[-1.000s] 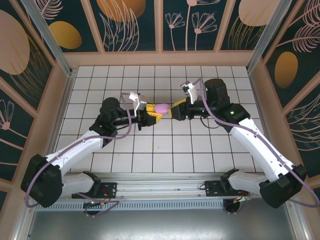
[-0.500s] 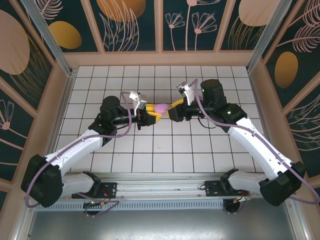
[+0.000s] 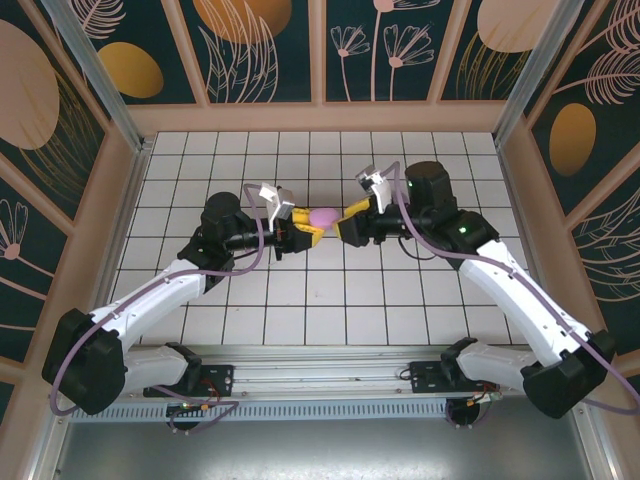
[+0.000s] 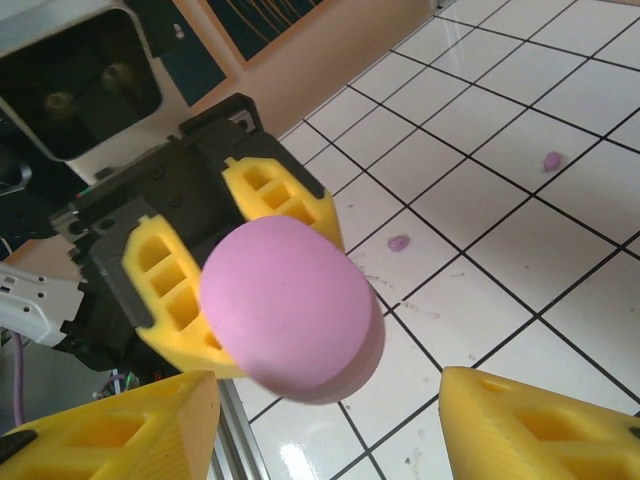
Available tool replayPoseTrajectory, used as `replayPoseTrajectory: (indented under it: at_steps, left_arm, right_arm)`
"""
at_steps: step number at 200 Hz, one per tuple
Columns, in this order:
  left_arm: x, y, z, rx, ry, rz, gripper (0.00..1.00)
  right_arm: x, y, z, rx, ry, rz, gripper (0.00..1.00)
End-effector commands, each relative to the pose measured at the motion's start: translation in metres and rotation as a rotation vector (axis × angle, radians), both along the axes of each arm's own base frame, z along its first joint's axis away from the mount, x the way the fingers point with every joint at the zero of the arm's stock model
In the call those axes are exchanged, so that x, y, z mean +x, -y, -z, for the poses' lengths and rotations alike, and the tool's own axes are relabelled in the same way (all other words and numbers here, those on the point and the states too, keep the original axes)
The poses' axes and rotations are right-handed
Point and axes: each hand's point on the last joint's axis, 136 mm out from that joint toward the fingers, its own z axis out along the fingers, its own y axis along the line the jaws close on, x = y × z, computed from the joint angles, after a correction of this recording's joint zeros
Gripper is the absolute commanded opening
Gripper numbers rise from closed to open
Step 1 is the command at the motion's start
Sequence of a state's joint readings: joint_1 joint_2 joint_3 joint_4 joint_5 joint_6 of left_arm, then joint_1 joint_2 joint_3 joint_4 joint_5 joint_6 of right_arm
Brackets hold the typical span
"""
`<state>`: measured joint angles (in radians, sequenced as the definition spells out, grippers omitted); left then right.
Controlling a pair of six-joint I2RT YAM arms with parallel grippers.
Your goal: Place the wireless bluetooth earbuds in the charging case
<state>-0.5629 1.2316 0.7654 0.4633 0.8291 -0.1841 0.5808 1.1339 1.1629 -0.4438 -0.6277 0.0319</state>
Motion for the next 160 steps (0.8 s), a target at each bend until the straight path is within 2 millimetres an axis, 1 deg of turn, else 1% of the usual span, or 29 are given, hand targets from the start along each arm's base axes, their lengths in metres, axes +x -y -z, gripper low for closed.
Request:
replayPoseTrajectory:
  at_steps: [1,53,83,112,160]
  left_arm:
    - [0.003,0.002,-0.014,-0.02,0.049,-0.006,0.13]
    - [0.003,0.004,-0.016,-0.022,0.039,0.004,0.13]
    - [0.002,0.003,-0.016,-0.024,0.034,0.007,0.13]
    - [0.0,0.005,-0.016,-0.031,0.025,0.024,0.13]
    - [-0.003,0.006,-0.014,-0.026,0.013,0.047,0.13]
  right_arm:
    - [-0.007,0.0,-0.013,0.038,0.047,-0.012,0.61]
    - [-0.006,-0.01,0.003,0.01,0.015,-0.035,0.61]
    - [-0.004,-0.012,0.007,0.006,0.01,-0.038,0.61]
    - [0.006,-0.012,0.012,-0.014,0.014,-0.002,0.61]
    - [0.023,-0.012,0.009,-0.015,0.042,0.066,0.6]
